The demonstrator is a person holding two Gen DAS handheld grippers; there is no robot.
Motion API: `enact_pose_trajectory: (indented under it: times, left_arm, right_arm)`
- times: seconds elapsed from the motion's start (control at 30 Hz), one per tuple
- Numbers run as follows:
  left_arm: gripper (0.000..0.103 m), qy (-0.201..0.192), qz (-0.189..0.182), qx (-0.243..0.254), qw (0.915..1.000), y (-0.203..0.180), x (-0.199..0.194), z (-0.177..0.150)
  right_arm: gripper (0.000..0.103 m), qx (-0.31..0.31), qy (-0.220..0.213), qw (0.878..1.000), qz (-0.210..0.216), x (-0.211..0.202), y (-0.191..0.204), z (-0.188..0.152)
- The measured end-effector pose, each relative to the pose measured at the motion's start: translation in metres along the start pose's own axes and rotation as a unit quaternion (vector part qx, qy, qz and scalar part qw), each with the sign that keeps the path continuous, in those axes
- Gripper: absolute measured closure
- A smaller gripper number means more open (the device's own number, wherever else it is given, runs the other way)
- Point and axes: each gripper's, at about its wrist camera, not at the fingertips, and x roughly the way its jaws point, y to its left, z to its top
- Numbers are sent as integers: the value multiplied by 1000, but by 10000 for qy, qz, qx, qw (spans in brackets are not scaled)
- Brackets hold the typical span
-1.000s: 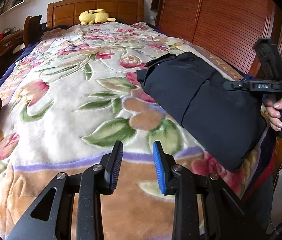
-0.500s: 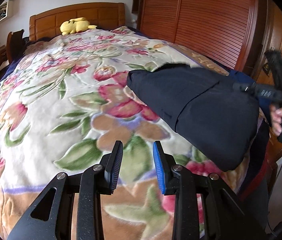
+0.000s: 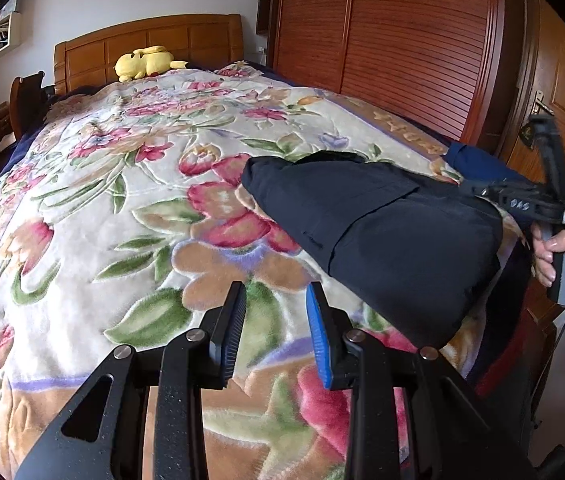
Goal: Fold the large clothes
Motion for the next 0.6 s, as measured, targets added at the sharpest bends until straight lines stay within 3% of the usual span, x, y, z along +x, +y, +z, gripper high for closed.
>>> enact_pose_trajectory:
  times: [0.03,0.13,0.17,0.43,0.6]
  left_arm:
    - [71,-6,-4,2,10000,-1,-1,0]
    - [71,4,-10,25,10000,-2,-2,0]
    - [71,2,-10,29,10000,-2,-2,0]
    - [71,21,-8,30,10000,-4,-4,0]
    - [71,52,-4,18,10000,-3,-5,-3]
  right_arm:
    - [90,-60,-132,9999,-34,-11,5,0]
    - [67,-150,-331,9993,-29,-30,18,-1]
    - [64,-175,-353,9992,51,-32,23,-2]
    - [64,-651,-119,9958,637,-23,73,-18]
    - [64,-759,102,9962,410,-5,73,-37]
